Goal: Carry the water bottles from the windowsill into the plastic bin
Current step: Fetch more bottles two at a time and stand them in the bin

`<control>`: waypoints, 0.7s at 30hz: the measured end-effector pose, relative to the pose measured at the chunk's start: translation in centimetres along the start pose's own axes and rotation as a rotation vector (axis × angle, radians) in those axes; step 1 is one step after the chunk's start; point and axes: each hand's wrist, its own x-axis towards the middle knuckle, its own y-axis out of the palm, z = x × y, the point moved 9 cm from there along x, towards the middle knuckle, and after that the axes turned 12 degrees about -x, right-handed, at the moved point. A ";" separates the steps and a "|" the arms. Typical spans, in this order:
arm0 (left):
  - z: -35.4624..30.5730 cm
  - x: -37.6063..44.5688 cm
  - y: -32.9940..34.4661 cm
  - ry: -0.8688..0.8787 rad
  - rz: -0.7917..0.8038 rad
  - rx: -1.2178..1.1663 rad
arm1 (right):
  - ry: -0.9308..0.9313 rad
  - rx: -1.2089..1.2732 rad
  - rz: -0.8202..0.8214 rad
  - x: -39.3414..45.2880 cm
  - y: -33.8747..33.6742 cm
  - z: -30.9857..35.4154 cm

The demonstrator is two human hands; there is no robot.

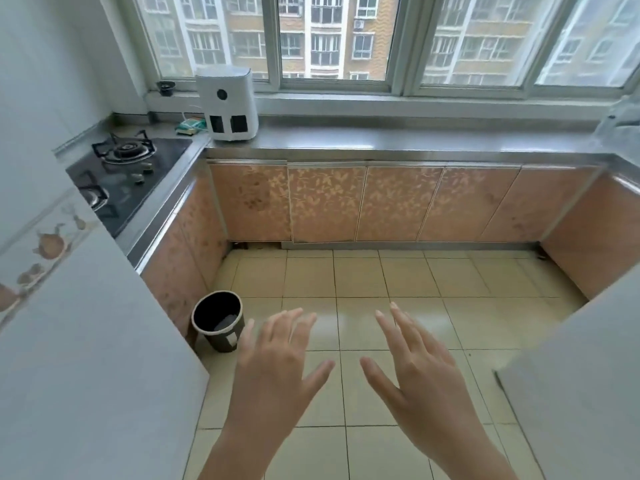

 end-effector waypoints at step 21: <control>-12.5 39.8 17.7 0.532 0.192 -0.090 | 0.584 0.043 0.002 23.6 1.1 -26.1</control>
